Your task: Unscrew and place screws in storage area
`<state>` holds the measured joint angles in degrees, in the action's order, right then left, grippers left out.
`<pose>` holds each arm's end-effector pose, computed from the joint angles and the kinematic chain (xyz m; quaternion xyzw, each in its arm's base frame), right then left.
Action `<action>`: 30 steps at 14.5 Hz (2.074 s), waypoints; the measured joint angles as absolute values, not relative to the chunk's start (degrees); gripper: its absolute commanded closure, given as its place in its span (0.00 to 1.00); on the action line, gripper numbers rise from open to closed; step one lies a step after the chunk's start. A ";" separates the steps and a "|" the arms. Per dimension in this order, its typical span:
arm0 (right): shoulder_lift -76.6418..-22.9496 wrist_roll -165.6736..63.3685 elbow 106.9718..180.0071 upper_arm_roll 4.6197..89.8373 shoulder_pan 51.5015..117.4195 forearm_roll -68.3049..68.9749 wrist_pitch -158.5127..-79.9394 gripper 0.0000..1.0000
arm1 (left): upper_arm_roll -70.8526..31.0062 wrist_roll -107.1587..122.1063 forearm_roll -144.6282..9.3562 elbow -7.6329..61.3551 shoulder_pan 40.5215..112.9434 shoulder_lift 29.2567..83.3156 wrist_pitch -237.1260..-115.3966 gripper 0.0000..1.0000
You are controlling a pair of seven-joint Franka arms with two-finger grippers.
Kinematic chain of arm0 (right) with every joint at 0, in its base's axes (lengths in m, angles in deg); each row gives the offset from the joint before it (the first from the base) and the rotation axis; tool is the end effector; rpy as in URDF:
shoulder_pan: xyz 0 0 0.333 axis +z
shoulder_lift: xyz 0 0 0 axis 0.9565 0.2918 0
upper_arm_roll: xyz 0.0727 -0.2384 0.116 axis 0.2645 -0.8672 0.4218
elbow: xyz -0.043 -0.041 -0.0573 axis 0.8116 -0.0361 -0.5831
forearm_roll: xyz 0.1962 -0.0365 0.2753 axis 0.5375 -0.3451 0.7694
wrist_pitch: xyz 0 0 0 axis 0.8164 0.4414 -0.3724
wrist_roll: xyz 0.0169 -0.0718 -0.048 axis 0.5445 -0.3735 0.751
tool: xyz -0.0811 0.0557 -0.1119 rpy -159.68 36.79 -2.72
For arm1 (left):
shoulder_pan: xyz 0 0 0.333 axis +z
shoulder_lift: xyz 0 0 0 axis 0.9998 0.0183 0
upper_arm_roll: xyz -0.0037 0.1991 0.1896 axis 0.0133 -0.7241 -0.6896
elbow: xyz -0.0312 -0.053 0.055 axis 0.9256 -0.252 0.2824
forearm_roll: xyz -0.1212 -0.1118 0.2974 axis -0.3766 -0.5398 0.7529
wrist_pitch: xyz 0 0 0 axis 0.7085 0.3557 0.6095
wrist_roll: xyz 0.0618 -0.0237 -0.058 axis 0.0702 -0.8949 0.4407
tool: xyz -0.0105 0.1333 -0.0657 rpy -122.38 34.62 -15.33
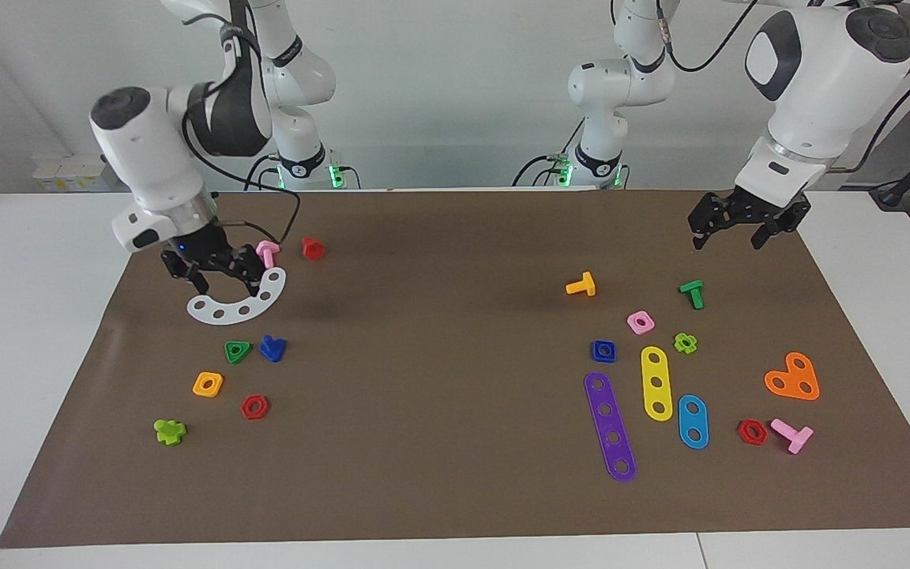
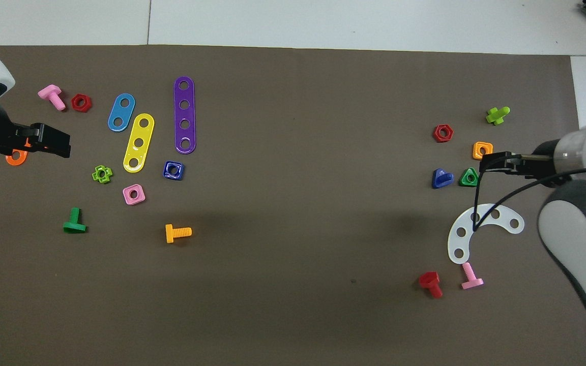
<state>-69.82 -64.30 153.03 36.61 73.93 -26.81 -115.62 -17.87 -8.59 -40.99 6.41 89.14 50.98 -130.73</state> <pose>0.4999 -0.0163 0.4488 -0.9955 0.0767 -0.0461 0.0317 0.5233 -0.0399 0.5140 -0.9988 0.0486 0.0044 0.0090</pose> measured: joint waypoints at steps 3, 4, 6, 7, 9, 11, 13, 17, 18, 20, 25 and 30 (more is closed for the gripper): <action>-73.22 -64.30 147.07 36.50 71.70 -27.52 -104.00 0.00 | -17.87 -8.59 -40.99 6.41 89.14 50.98 -130.75 0.00; -73.30 -64.30 144.50 36.51 71.17 -28.33 -101.69 0.00 | -17.87 -8.59 -40.99 6.41 89.14 50.98 -130.76 0.00; -73.08 -64.30 139.48 36.49 70.60 -29.24 -96.20 0.00 | -17.87 -8.91 -40.99 6.41 89.14 50.98 -130.76 0.00; -72.76 -64.30 137.27 36.49 70.50 -29.28 -93.57 0.00 | -17.87 -9.49 -40.99 6.41 89.14 50.98 -130.76 0.00; -71.94 -64.30 134.94 36.49 70.37 -29.28 -92.21 0.00 | -17.91 -11.27 -40.99 6.41 89.16 50.98 -130.76 0.00; -71.06 -64.30 134.43 36.53 70.37 -29.28 -92.21 0.00 | -17.98 -12.62 -40.99 6.41 89.20 50.98 -130.76 0.00; -70.40 -64.30 134.43 36.61 70.39 -29.28 -92.20 0.00 | -17.98 -13.55 -40.99 6.41 89.20 50.98 -130.76 0.00; -70.22 -64.30 134.42 36.67 70.40 -29.35 -91.92 0.00 | -17.98 -14.09 -41.00 6.41 89.20 50.98 -130.76 0.00; -70.22 -64.30 134.42 36.67 70.40 -29.38 -91.92 0.00 | -17.98 -14.12 -41.00 6.41 89.20 50.98 -130.76 0.00; -70.22 -64.30 134.42 36.69 70.43 -29.40 -91.84 0.00 | -17.98 -14.17 -41.00 6.41 89.20 50.98 -130.76 0.00; -70.22 -64.30 134.42 36.78 70.92 -30.06 -91.78 0.00 | -17.98 -14.18 -41.01 6.42 89.19 50.98 -130.76 0.00; -70.22 -64.30 134.42 36.27 72.28 -31.69 -91.78 0.00 | -17.96 -14.18 -41.03 6.42 89.19 50.98 -130.78 0.00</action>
<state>-70.22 -64.30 134.42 36.27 72.28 -31.69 -91.78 -17.96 -14.18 -41.03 6.42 89.19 50.98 -130.78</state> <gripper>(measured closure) 0.000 0.000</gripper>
